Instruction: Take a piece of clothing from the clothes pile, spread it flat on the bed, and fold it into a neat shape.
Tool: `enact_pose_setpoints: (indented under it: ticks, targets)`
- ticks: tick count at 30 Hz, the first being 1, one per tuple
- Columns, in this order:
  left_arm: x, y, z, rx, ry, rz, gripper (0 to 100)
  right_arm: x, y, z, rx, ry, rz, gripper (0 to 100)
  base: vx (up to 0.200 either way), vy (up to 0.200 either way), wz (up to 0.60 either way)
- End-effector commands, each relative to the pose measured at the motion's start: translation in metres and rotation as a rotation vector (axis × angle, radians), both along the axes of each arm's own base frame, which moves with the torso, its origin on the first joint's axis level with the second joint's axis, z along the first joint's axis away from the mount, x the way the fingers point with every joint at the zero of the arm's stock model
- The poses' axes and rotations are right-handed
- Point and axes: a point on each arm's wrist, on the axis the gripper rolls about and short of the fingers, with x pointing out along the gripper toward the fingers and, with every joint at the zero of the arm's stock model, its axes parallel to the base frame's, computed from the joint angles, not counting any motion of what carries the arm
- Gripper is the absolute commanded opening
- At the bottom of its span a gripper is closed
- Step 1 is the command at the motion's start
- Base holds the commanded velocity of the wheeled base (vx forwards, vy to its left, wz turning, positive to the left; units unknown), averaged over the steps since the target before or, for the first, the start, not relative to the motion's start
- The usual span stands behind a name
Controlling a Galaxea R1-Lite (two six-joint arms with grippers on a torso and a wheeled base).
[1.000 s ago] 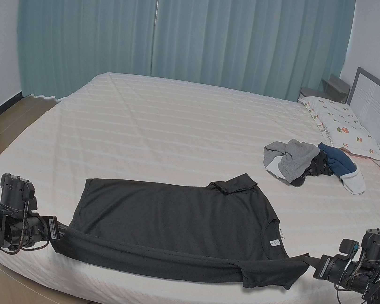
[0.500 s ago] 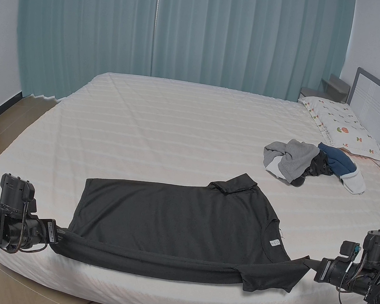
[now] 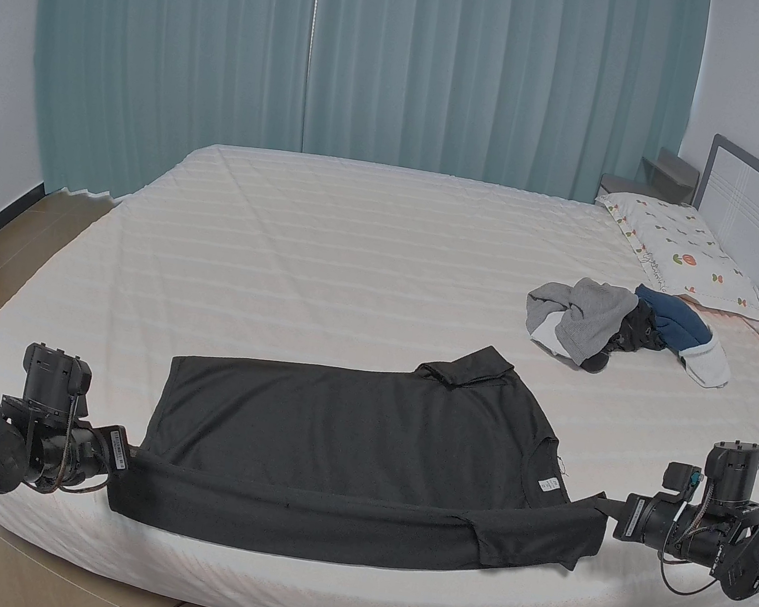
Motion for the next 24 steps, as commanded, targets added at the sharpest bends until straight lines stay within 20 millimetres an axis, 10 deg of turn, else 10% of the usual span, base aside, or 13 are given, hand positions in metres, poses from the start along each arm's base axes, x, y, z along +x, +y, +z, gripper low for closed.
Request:
enact_pose_setpoints:
  ticks: [1,24]
  targets:
    - [0.009,0.0,-0.022,-0.01,0.041,0.014,0,0.017,0.001,-0.013,0.001,0.025,-0.001,0,0.0,0.0,0.0]
    - [0.026,-0.004,-0.039,-0.054,0.018,0.051,0,0.052,0.006,-0.042,0.063,0.083,-0.038,0,0.0,0.0,0.0]
